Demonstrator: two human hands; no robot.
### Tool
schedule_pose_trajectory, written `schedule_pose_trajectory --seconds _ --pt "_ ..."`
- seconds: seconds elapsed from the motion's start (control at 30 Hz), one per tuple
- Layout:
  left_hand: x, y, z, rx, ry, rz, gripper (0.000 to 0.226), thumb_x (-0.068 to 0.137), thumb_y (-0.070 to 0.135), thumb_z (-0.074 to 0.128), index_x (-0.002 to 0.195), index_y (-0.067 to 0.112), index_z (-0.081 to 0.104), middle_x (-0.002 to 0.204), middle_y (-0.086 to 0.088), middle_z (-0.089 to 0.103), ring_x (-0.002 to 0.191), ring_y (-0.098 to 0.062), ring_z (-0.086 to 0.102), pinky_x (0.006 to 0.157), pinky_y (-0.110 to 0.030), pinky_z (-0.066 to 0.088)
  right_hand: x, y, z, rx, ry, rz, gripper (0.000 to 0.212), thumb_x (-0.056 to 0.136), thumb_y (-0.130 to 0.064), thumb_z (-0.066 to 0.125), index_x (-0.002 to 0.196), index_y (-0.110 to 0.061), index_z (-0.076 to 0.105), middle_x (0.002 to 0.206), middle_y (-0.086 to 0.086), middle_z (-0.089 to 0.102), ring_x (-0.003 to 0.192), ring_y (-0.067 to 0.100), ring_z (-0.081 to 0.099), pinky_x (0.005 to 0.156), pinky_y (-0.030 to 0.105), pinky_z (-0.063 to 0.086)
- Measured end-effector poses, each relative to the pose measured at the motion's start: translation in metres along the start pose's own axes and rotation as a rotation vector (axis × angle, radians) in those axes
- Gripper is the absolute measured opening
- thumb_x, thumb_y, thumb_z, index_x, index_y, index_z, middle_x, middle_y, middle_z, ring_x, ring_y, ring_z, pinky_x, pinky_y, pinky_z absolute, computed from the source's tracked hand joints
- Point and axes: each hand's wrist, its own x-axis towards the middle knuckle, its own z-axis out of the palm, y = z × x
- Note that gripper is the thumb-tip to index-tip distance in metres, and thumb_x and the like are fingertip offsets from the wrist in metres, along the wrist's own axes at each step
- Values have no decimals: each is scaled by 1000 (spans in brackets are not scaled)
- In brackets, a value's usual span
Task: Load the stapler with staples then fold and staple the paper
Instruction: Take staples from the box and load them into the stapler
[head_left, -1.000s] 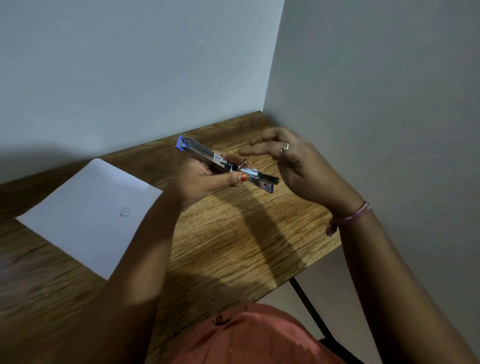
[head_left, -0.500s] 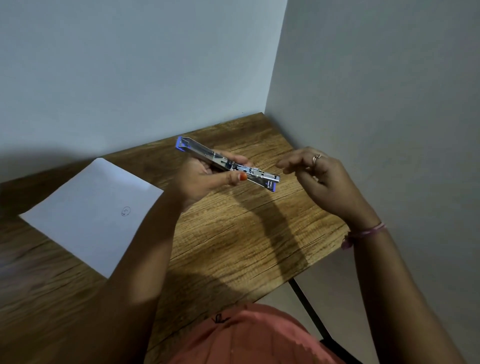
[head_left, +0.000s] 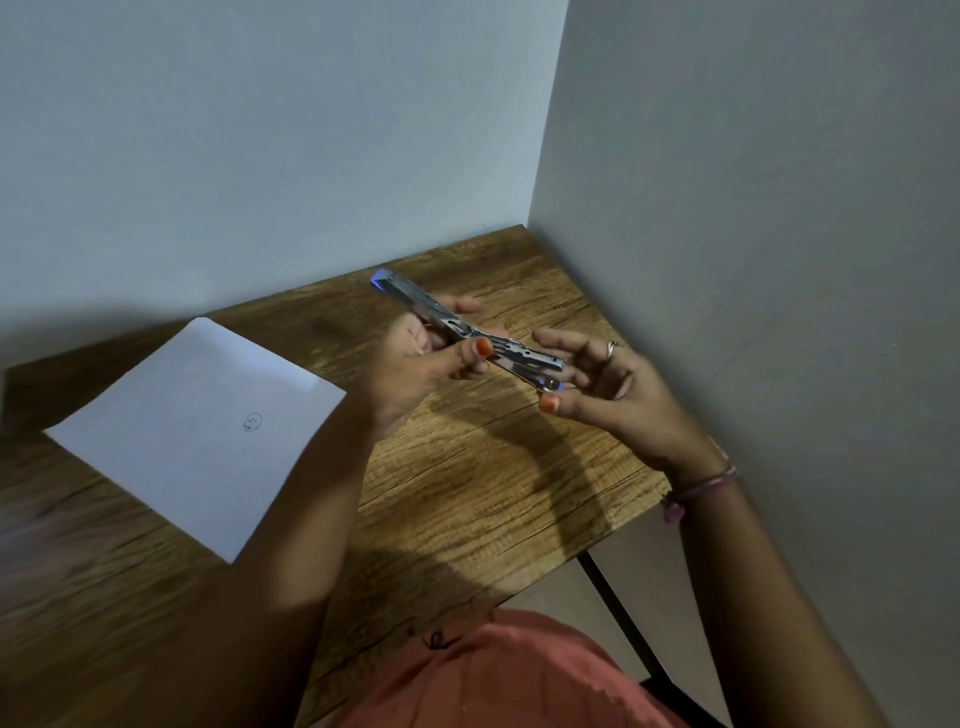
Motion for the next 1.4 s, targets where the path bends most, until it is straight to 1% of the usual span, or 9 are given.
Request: schedule_pose_trajectory --seconds 0.17,0.47,0.63,0.73,0.83,0.9,1.0,1.2,1.4 --pt "0 -10 3 -198 89 -98 63 73 5 67 131 11 41 80 -6 72 65 -12 68 60 -21 57 0 13 5 102 102 -39 60 65 3 74 120 -14 59 112 5 70 100 15 67 84 24 55" --pt "-2 -14 -10 -224 27 -293 47 73 12 68 119 3 58 81 -8 74 73 -11 70 65 -18 57 16 27 15 215 263 -167 29 63 -18 81 90 -20 72 93 3 75 88 12 70 77 23 56" --pt "-7 -10 -16 -74 -239 -469 30 74 7 70 103 1 67 100 -16 74 83 -17 72 68 -22 58 34 23 21 255 331 -196 24 67 -15 75 87 -10 64 75 -2 72 72 8 67 67 22 54" --pt "-10 -15 -8 13 -417 -545 31 78 7 68 108 1 66 98 -13 74 84 -15 72 70 -22 57 46 17 31 252 348 -121 39 60 -26 78 93 -13 61 76 -3 65 71 6 61 72 22 52" --pt "-10 -18 2 3 -479 -575 29 81 5 65 110 1 64 88 -6 75 80 -12 71 68 -20 56 50 17 40 310 236 84 69 55 -53 78 110 -15 60 98 3 68 88 15 67 83 35 54" --pt "-9 -18 5 5 -468 -585 32 80 6 66 111 -1 62 83 -3 73 76 -10 70 66 -19 56 49 20 43 306 92 266 75 68 -64 63 121 -10 59 116 12 68 109 31 64 98 48 45" --pt "-10 -19 5 65 -472 -602 21 85 1 62 105 4 67 82 -1 73 75 -9 69 66 -18 55 50 28 45 424 -57 359 65 85 -57 45 122 -6 57 121 13 66 111 33 59 103 41 38" --pt "-12 -24 9 24 -390 -584 23 84 9 65 106 2 66 88 -6 74 79 -10 70 68 -18 56 56 37 44 550 19 381 54 89 -52 45 107 -7 67 106 8 72 99 17 69 97 35 43" --pt "-12 -32 23 7 -102 -499 17 86 21 67 96 7 66 81 -8 75 71 -12 70 63 -19 57 58 31 42 611 117 406 43 93 -41 47 106 -4 64 94 7 75 87 16 72 82 32 58"
